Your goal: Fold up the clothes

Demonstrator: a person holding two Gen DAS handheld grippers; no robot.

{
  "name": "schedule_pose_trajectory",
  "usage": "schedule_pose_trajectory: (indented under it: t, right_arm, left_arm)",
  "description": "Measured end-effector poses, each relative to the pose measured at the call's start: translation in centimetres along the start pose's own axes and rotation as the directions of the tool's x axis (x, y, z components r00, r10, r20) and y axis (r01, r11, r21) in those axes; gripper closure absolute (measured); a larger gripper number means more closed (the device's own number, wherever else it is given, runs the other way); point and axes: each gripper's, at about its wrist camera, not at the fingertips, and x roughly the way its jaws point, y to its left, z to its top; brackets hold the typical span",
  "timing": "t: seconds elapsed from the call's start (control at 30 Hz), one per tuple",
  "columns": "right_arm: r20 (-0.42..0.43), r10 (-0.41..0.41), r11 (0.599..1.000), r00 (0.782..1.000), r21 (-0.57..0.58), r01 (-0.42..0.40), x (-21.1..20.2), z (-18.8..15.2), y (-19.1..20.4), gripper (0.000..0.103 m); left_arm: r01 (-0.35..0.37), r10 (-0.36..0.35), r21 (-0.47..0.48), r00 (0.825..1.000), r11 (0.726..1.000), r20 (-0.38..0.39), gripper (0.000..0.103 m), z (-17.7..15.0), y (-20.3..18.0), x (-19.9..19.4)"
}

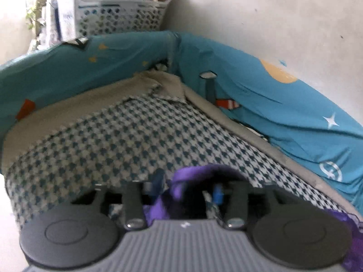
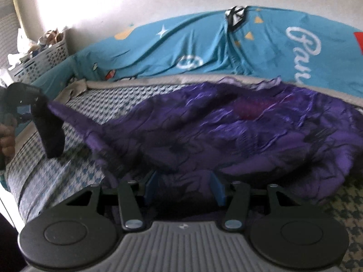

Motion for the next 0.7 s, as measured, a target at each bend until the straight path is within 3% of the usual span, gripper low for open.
schedule_pose_trajectory:
  t: [0.1, 0.23, 0.5, 0.6, 0.7]
  right_arm:
    - [-0.039, 0.032, 0.999, 0.999, 0.003, -0.032, 0.5, -0.4, 0.3, 0.05]
    - [-0.077, 0.069, 0.996, 0.995, -0.054, -0.073, 0.9, -1.1, 1.4, 0.05]
    - [-0.173, 0.101, 0.964, 0.98, -0.227, -0.14, 1.3, -2.7, 3.5, 0.05]
    - [-0.183, 0.093, 0.961, 0.979, -0.24, -0.137, 1.3, -2.8, 3.7, 0.05]
    - [-0.189, 0.093, 0.963, 0.978, -0.232, -0.137, 1.2, -2.7, 3.5, 0.05]
  left_arm:
    - [-0.015, 0.015, 0.016, 1.0, 1.0, 0.018, 0.034, 0.0, 0.2, -0.5]
    - [-0.066, 0.066, -0.002, 0.997, 0.998, 0.039, 0.009, 0.1, 0.6, -1.2]
    - [-0.185, 0.182, 0.046, 0.98, 0.982, 0.076, 0.0, 0.1, 0.7, -1.7]
    - [-0.196, 0.193, 0.049, 0.98, 0.979, 0.057, 0.0, 0.0, 0.9, -1.7]
    - [-0.215, 0.21, 0.042, 0.973, 0.976, 0.094, 0.0, 0.0, 1.2, -2.1]
